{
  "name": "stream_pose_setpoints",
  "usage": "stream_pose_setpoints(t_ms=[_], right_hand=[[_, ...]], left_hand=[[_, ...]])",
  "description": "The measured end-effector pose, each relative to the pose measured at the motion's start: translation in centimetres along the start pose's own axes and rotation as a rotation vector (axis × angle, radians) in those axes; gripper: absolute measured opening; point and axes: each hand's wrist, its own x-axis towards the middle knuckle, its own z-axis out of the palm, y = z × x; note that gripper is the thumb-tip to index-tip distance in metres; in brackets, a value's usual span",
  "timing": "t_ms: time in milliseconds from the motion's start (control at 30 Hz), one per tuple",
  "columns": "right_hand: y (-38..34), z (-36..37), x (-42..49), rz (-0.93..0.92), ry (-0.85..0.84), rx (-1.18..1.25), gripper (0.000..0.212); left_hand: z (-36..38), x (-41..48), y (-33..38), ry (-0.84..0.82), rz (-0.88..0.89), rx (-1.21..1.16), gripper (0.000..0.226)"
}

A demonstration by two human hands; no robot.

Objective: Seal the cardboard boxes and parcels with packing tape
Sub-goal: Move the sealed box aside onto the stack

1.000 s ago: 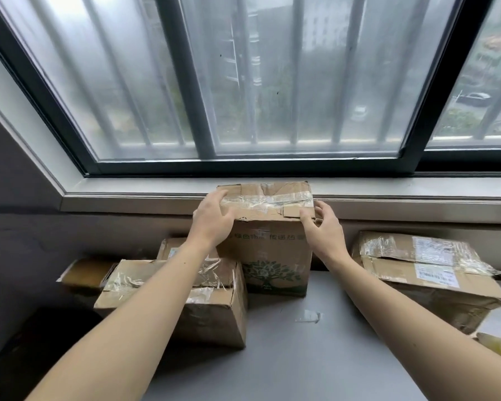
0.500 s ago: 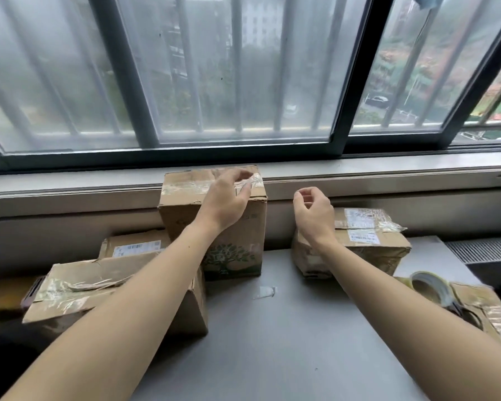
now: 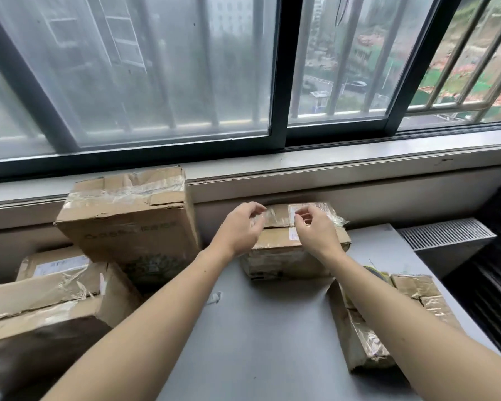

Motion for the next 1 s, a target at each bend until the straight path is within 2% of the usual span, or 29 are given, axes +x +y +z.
stream_pose_setpoints(t_ms=[200,300,400,500,600,733,800,900,1000], right_hand=[[6.9,-2.2,5.2,-0.016,-0.163,-0.236,0.034],[9.0,-2.8,6.9,0.057,-0.182,-0.348,0.047],[10.6,-3.3,7.8,0.146,-0.23,-0.345,0.06],[12.1,-2.9,8.5,0.203,-0.318,-0.237,0.069],[12.8,-2.9,8.9,0.189,-0.337,-0.193,0.074],[12.6,-3.6,8.7,0.14,-0.288,-0.087,0.072],[12.1,-4.0,8.3,0.125,-0.271,-0.018,0.07],[10.7,-3.9,7.0,0.078,-0.248,0.087,0.055],[8.7,-3.3,5.7,0.036,-0.231,0.132,0.045]], left_hand=[[6.2,2.9,-1.2,-0.081,-0.338,0.183,0.046],[7.7,3.3,-2.0,-0.045,-0.562,0.271,0.07],[8.1,3.2,-2.7,-0.048,-0.783,0.149,0.104],[8.2,2.8,-3.5,-0.035,-0.933,-0.051,0.117],[8.4,2.6,-3.8,-0.029,-0.951,-0.079,0.108],[8.5,2.7,-3.9,-0.064,-0.883,-0.152,0.077],[8.6,2.1,-4.7,-0.096,-0.857,-0.172,0.097],[8.5,0.3,-6.8,-0.092,-0.878,-0.21,0.102],[7.2,-2.2,-5.3,-0.039,-0.953,-0.241,0.11]])
